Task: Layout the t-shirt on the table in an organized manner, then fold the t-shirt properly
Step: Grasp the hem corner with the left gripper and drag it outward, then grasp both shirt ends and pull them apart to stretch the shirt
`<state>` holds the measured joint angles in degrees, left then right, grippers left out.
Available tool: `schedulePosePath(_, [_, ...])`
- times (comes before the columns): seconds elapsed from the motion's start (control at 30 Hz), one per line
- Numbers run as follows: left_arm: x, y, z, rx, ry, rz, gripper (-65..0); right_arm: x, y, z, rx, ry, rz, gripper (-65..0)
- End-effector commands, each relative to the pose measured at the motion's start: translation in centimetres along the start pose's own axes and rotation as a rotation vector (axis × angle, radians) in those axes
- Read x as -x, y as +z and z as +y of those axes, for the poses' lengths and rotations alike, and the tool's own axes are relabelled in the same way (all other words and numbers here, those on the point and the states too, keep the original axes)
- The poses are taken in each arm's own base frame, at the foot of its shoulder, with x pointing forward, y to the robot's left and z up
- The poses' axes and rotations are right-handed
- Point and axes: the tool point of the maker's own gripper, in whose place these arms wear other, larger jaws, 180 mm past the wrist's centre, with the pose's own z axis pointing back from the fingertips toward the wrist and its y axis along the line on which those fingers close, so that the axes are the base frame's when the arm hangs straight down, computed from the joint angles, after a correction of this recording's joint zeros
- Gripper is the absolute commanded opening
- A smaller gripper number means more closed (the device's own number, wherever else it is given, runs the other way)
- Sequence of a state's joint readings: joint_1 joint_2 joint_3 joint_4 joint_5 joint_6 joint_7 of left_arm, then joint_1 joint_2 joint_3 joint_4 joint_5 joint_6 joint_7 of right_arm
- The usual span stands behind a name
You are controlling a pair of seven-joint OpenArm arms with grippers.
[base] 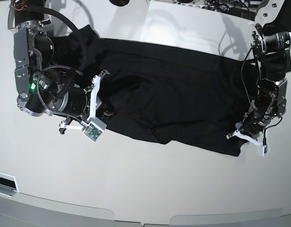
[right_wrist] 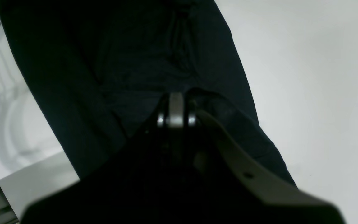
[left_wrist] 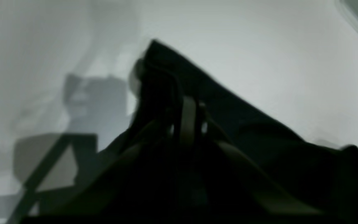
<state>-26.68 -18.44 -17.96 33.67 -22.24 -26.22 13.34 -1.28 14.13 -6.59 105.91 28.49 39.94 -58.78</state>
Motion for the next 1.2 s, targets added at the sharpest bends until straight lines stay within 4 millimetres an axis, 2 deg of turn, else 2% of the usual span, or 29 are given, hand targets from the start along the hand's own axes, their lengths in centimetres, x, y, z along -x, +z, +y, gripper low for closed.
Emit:
schedulePosePath(0.0, [-3.3, 0.0, -0.9, 0.047, -0.017, -0.075, -65.0, -1.3, 0.5, -0.5, 0.012, 0.016, -0.044, -65.0])
schedulePosePath(0.13, [-3.3, 0.2, -2.3, 0.125, -0.040, -0.074, -65.0, -1.3, 0.5, -0.5, 0.013, 0.016, -0.043, -65.0])
schedulePosePath(0.3, [-3.3, 0.3, -1.7, 0.105, 0.005, -0.060, -65.0, -1.2, 0.5, -0.6, 0.019, 0.019, -0.038, -65.0])
schedulePosePath(0.47, [-5.1, 1.3, -0.8, 0.109, 0.007, -0.057, -65.0, -1.8, 0.9, -0.9, 0.033, 0.032, -0.050, -65.0])
schedulePosePath(0.57, [-6.6, 2.3, 0.0, 0.108, -0.004, -0.052, -65.0, -2.2, 2.1, -2.2, 0.080, 0.035, -0.070, -65.0])
schedulePosePath(0.67, [-7.5, 3.1, 0.9, 0.098, -0.008, -0.053, -65.0, -1.7, 3.4, -4.4, 0.148, 0.010, -0.069, -65.0])
schedulePosePath(0.77, [-7.9, 3.4, 1.4, 0.090, -0.008, -0.057, -65.0, -1.0, 5.0, -6.6, 0.216, -0.021, -0.070, -65.0])
schedulePosePath(0.93, [-7.9, 3.4, 0.8, 0.123, -0.008, -0.060, -65.0, 0.2, 8.4, -10.3, 0.314, -0.049, -0.065, -65.0])
schedulePosePath(1.07, [-7.6, 3.5, 0.2, 0.154, -0.011, -0.045, -65.0, 1.9, 10.0, -11.1, 0.312, -0.055, 0.018, -65.0])
schedulePosePath(1.17, [-7.5, 3.5, 0.0, 0.168, 0.013, -0.038, -65.0, 2.7, 10.4, -10.8, 0.280, -0.060, 0.059, -65.0])
